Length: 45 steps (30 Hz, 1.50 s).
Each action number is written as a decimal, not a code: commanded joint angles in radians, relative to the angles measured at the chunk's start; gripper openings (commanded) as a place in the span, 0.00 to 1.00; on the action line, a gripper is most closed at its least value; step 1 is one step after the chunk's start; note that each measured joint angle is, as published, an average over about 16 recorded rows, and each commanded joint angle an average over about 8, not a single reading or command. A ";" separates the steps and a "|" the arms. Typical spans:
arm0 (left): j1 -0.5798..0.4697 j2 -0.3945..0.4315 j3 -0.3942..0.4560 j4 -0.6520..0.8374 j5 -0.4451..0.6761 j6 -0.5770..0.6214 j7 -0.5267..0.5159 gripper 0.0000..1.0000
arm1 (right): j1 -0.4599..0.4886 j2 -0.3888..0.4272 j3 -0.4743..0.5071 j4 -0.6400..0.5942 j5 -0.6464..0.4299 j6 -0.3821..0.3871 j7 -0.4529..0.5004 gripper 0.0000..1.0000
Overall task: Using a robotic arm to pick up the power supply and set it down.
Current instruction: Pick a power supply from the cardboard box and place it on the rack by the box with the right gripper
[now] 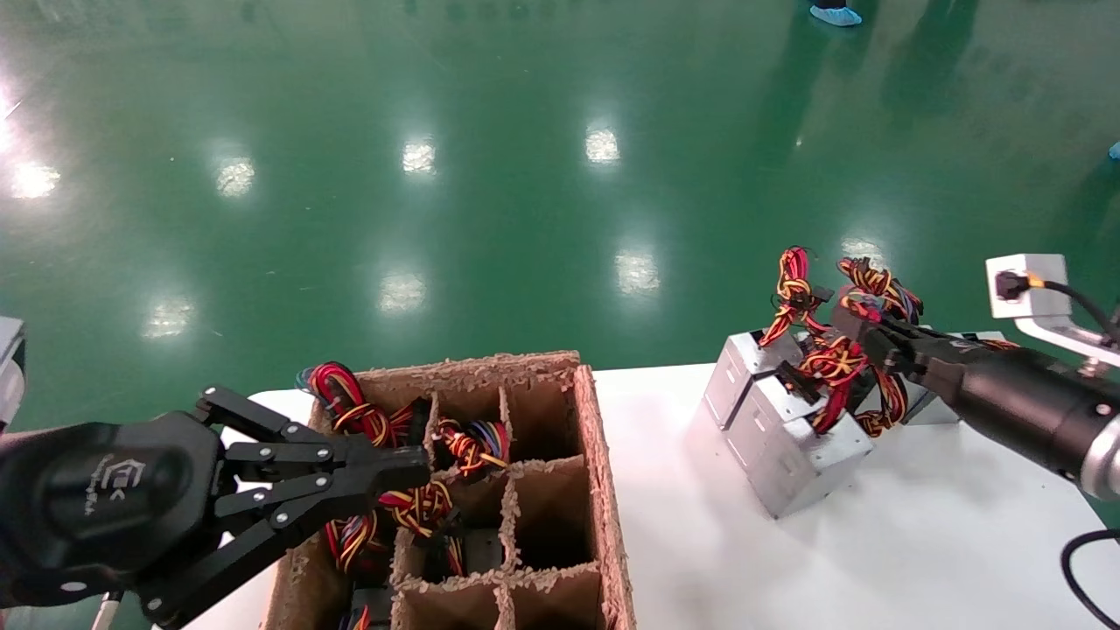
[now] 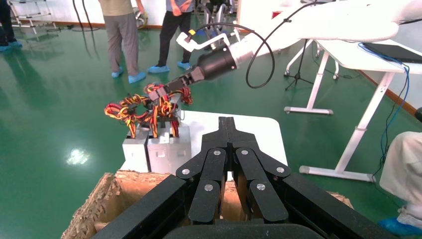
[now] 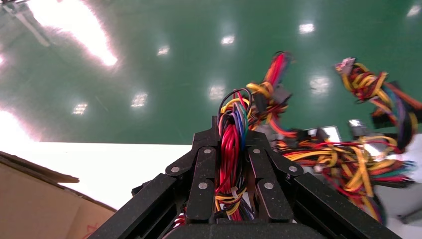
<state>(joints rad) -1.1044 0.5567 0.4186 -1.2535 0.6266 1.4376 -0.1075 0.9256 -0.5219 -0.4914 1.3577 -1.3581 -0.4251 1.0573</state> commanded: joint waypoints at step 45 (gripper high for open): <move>0.000 0.000 0.000 0.000 0.000 0.000 0.000 0.00 | 0.067 -0.030 -0.109 -0.001 -0.287 0.047 0.322 0.72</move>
<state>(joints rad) -1.1044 0.5567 0.4187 -1.2535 0.6266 1.4376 -0.1075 0.9946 -0.5525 -0.5996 1.3573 -1.6447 -0.3786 1.3760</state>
